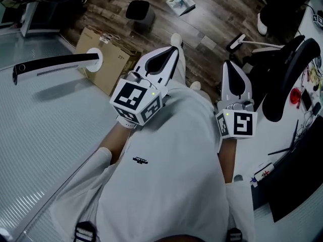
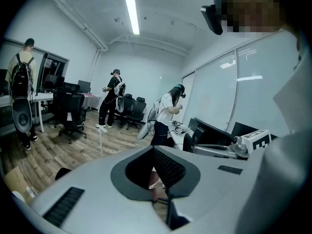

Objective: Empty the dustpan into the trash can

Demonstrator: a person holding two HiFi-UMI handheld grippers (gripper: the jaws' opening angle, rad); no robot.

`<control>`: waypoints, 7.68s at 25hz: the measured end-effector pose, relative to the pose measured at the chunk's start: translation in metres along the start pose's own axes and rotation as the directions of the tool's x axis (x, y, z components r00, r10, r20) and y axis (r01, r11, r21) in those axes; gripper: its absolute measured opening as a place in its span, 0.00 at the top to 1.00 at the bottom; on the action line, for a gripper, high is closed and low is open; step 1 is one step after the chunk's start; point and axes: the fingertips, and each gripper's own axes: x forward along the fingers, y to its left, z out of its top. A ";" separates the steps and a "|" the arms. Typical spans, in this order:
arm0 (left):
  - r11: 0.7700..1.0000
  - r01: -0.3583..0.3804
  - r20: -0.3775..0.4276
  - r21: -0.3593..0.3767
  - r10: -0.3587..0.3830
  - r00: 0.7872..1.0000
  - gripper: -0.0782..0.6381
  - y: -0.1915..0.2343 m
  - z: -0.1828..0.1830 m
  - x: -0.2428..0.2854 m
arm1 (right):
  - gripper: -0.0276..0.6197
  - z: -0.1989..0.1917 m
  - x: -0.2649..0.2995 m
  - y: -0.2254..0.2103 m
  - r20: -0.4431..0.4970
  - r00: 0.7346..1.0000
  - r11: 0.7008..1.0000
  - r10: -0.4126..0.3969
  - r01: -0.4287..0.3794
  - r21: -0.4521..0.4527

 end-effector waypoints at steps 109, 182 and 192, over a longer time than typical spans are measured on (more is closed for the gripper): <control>0.893 -0.258 -0.142 -0.370 0.220 0.965 0.88 0.518 0.045 0.407 | 0.65 -0.127 0.750 -0.133 -0.565 0.813 0.968 0.140 -0.232 -0.093; 0.929 -0.218 -0.036 -0.299 0.218 0.975 0.88 0.491 0.071 0.321 | 0.77 -0.053 0.677 -0.091 -0.612 0.785 0.991 -0.095 0.018 -0.130; 0.956 -0.187 -0.010 -0.226 0.190 0.982 0.88 0.479 0.092 0.307 | 0.77 -0.009 0.661 -0.060 -0.572 0.818 0.991 -0.058 -0.021 -0.131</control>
